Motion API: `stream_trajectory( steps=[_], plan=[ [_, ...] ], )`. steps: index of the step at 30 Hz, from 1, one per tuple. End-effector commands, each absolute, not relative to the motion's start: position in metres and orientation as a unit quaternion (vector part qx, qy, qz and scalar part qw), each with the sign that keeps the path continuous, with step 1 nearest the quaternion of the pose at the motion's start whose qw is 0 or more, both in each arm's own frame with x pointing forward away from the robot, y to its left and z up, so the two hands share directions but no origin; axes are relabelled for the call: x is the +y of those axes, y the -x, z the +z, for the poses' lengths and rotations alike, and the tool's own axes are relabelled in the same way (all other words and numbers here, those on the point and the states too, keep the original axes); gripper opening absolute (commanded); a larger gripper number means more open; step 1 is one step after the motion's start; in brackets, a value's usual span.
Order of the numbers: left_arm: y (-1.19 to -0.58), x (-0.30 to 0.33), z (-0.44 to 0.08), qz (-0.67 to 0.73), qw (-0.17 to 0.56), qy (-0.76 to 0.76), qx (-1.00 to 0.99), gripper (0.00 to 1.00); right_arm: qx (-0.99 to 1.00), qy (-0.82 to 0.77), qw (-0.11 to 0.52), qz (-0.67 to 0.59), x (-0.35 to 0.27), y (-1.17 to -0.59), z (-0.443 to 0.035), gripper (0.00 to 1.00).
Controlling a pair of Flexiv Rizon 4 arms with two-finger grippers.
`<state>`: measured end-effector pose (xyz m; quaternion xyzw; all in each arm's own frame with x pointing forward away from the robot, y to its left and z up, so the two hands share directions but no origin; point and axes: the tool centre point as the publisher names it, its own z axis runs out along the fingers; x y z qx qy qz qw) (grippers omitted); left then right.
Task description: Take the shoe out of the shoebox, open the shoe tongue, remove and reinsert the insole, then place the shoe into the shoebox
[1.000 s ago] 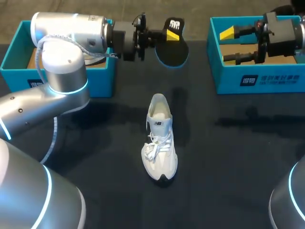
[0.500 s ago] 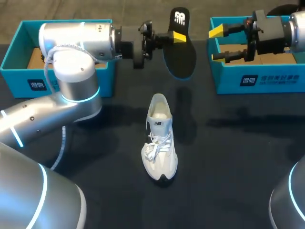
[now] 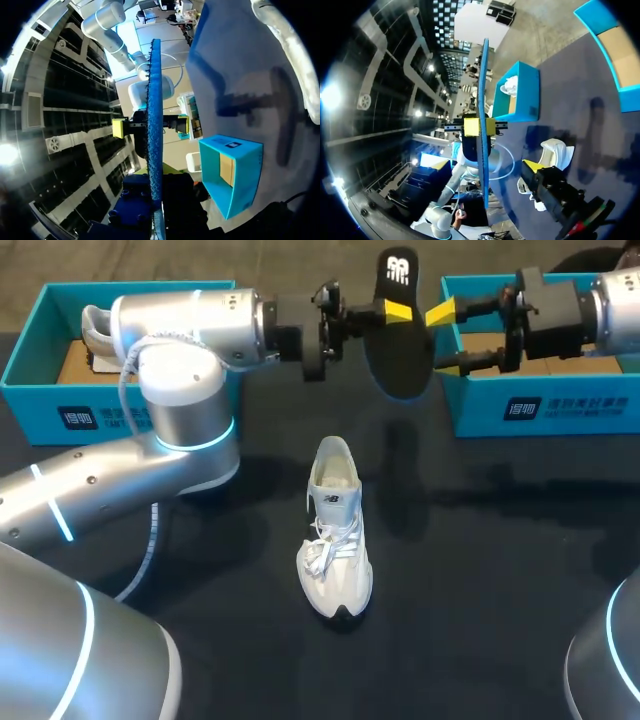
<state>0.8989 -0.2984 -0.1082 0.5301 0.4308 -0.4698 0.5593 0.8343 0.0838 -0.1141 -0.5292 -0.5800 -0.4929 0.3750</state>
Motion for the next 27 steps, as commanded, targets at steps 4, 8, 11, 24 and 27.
stream_trajectory(
  steps=[4, 8, 11, 24, 27],
  plan=[
    [-0.900, -0.317, -0.107, -0.478, 0.565, -0.522, 0.424, 0.00, -0.581, 0.526, 0.379, -0.492, 0.090, -0.834, -0.117, 0.58],
    [-0.896, -0.321, -0.107, -0.484, 0.558, -0.527, 0.421, 0.00, -0.584, 0.524, 0.382, -0.488, 0.091, -0.834, -0.117, 0.49],
    [-0.895, -0.323, -0.107, -0.487, 0.556, -0.526, 0.421, 0.00, -0.584, 0.523, 0.382, -0.489, 0.092, -0.836, -0.117, 0.47],
    [-0.889, -0.332, -0.107, -0.493, 0.560, -0.522, 0.415, 0.00, -0.580, 0.519, 0.388, -0.494, 0.095, -0.837, -0.120, 0.40],
    [-0.888, -0.332, -0.107, -0.493, 0.560, -0.521, 0.415, 0.00, -0.579, 0.519, 0.387, -0.495, 0.094, -0.838, -0.120, 0.39]
  ],
)
